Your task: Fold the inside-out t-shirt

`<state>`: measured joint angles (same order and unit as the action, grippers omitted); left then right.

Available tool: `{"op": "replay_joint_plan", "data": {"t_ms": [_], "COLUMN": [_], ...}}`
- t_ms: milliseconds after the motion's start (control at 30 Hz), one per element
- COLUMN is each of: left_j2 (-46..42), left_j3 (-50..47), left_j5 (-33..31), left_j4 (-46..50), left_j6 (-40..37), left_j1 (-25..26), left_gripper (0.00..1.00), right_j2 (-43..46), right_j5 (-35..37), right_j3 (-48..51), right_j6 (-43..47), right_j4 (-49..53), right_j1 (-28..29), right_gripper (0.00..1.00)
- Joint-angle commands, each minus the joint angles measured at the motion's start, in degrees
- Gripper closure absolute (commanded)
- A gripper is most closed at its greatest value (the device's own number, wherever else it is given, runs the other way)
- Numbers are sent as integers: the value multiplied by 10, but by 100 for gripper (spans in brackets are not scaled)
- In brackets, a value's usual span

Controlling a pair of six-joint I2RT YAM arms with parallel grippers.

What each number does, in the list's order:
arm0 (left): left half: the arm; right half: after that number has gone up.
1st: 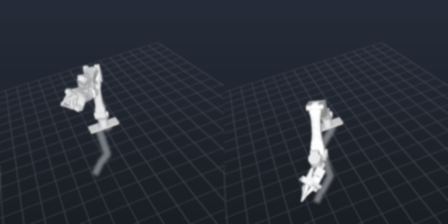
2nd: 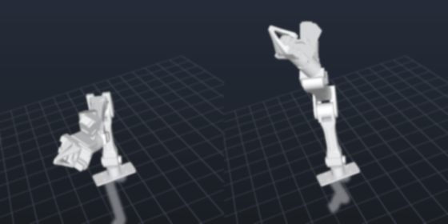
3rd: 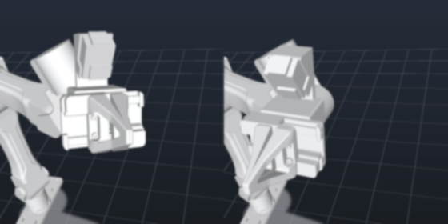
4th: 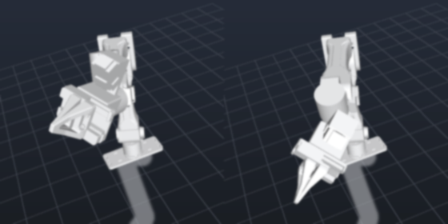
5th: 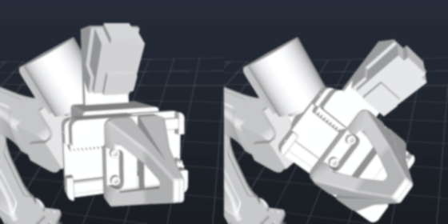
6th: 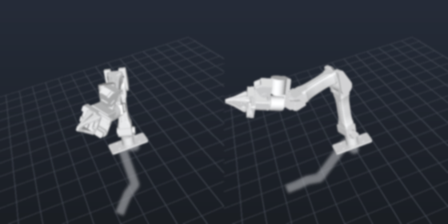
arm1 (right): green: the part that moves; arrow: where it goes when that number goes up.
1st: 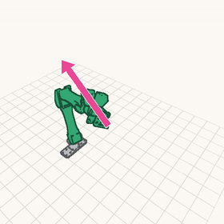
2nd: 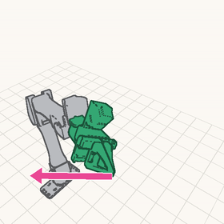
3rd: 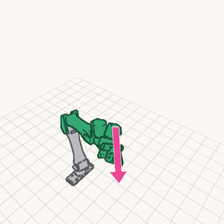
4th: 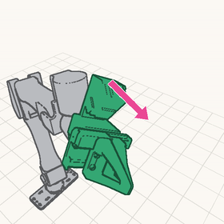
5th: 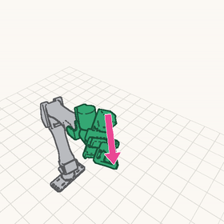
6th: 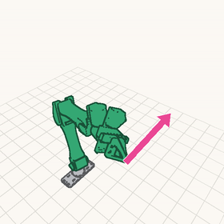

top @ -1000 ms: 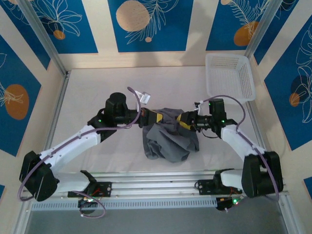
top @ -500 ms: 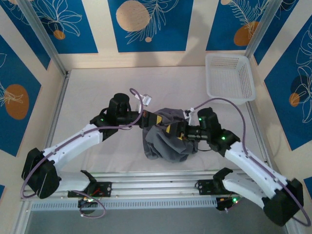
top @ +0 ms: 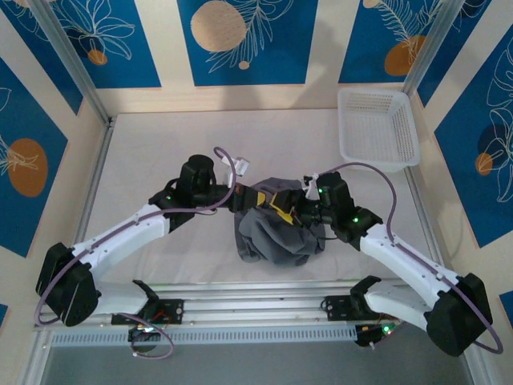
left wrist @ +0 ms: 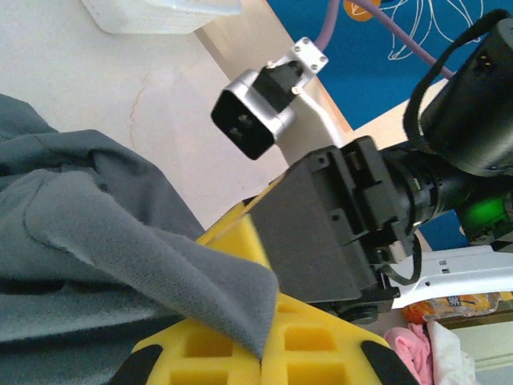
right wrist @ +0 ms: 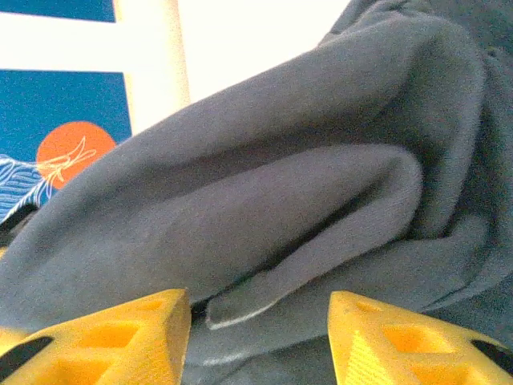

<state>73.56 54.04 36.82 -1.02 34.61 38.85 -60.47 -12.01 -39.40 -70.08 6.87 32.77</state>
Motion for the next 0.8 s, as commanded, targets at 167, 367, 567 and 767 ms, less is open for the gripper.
{"op": "replay_joint_plan", "data": {"t_ms": [167, 367, 567, 767], "left_j2": [-15, -17, 24, 65], "left_j3": [-2, 6, -98, -121], "left_j5": [-7, -66, -96, -37], "left_j4": [-1, 81, 42, -57], "left_j6": [-2, -34, -55, 0], "left_j1": [-4, -19, -95, -89], "left_gripper": [100, 100, 100, 75], "right_j2": [-11, 29, 150, 120], "right_j5": [-4, -24, -130, -207], "right_j3": [-22, -38, -90, -81], "right_j6": [12, 54, 82, 36], "right_j4": [-18, 27, 43, -28], "right_j1": [-3, -18, -148, -160], "right_gripper": [85, 100, 100, 100]}}
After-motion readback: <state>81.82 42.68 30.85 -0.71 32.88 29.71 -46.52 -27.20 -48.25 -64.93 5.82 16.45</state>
